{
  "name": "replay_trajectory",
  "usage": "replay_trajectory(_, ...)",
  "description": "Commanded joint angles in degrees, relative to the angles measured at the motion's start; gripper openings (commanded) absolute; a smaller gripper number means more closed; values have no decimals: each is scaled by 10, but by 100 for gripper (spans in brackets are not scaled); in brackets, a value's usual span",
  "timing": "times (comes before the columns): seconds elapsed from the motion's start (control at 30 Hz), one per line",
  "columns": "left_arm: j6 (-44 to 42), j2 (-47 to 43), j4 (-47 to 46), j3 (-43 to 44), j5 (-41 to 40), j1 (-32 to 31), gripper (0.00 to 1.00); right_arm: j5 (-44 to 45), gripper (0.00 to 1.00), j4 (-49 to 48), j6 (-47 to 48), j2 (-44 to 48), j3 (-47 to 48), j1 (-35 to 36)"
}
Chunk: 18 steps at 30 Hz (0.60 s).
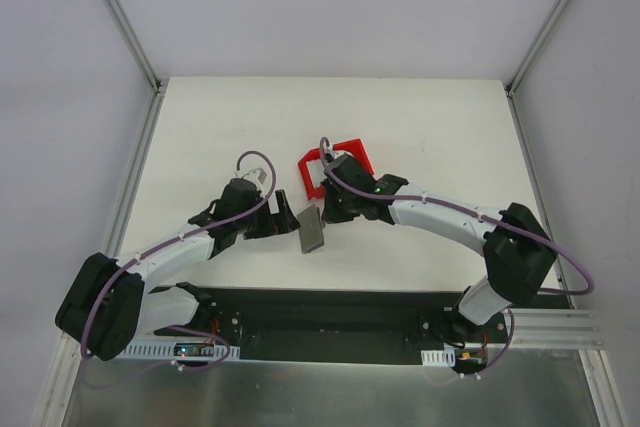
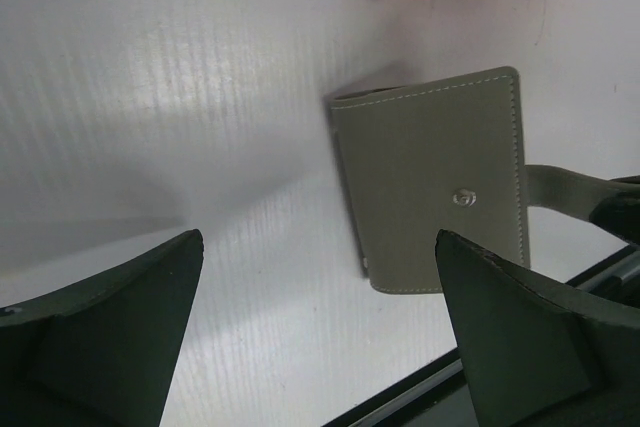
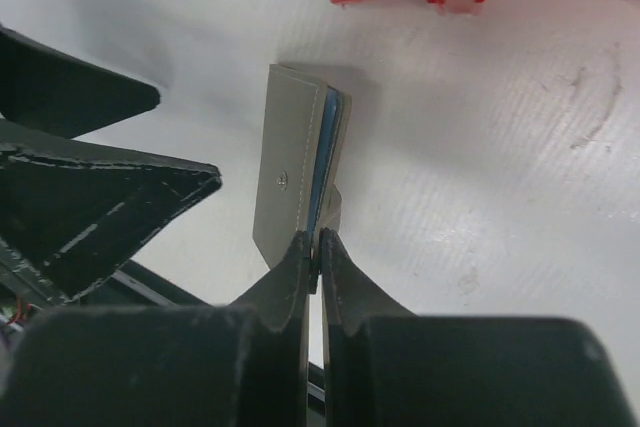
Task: Put the credit cards into the card holder
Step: Turn over the card slot in the card holder.
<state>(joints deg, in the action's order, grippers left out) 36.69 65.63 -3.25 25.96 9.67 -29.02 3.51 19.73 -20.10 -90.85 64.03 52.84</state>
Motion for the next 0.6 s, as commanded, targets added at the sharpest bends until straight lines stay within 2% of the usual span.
replay_trajectory(0.0, 7, 1, -51, 19, 56, 1, 99, -57, 0, -37, -13, 4, 14, 1)
replay_trajectory(0.57, 23, -3, -73, 29, 108, 1, 94, -61, 0, -37, -10, 20, 23, 1)
